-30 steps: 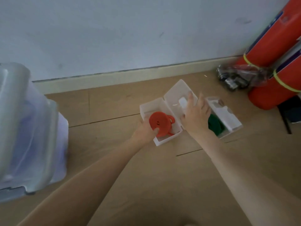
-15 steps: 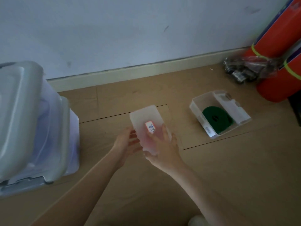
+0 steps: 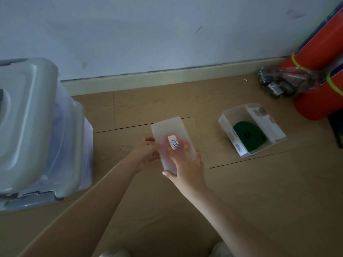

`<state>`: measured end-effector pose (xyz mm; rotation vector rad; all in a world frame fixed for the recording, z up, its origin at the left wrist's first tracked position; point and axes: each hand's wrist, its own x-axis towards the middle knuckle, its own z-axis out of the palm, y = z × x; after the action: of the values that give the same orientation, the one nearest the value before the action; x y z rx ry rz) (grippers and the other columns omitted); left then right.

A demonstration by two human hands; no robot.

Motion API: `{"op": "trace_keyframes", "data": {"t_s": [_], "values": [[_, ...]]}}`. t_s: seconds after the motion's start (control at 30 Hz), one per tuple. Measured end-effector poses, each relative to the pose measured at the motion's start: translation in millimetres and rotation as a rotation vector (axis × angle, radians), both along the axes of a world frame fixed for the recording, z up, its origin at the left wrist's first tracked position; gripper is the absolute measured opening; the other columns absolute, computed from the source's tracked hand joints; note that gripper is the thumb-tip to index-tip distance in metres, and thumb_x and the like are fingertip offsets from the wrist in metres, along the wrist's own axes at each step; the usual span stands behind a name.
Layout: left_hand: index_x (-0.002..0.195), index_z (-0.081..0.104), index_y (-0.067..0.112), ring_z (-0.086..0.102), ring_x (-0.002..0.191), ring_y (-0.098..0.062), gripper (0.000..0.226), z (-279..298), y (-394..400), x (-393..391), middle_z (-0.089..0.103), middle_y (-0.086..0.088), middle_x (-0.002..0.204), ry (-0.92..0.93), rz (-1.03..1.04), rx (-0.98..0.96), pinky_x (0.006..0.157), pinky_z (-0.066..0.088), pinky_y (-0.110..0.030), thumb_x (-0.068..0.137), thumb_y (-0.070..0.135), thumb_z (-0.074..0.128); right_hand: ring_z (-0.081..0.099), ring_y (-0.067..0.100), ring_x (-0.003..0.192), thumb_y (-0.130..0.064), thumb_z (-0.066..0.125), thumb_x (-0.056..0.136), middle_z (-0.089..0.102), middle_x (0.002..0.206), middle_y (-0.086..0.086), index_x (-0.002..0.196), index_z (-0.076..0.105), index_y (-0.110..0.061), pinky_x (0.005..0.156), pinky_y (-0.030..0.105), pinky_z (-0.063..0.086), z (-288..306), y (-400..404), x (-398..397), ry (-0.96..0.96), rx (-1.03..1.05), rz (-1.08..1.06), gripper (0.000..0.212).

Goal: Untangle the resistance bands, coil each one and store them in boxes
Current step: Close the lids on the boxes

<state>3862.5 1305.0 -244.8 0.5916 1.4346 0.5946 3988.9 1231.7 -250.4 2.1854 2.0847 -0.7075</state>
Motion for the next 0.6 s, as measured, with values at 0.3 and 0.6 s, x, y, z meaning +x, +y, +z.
{"op": "trace_keyframes", "data": {"t_s": [0.3,0.6], "values": [[0.103,0.043,0.008,0.056,0.057,-0.013,0.019,3,-4,6,0.055,-0.002,0.076,0.209,0.043,0.131,0.039,0.046,-0.017,0.096,0.024,0.050,0.014,0.041,0.133,-0.056,0.054,0.085,-0.005,0.156,0.003,0.143,0.013,-0.044,0.105,0.050,0.024,3,0,-16,-0.021,0.030,-0.050,0.073],[0.110,0.049,0.004,0.058,0.063,-0.010,0.021,0,-26,-7,0.057,-0.005,0.085,0.143,0.012,0.070,0.051,0.052,-0.016,0.090,0.008,0.057,0.037,0.032,0.125,-0.024,0.058,0.089,0.042,0.138,0.011,0.133,0.044,-0.011,0.103,0.041,0.031,20,15,54,0.310,0.196,-0.188,0.048]]}}
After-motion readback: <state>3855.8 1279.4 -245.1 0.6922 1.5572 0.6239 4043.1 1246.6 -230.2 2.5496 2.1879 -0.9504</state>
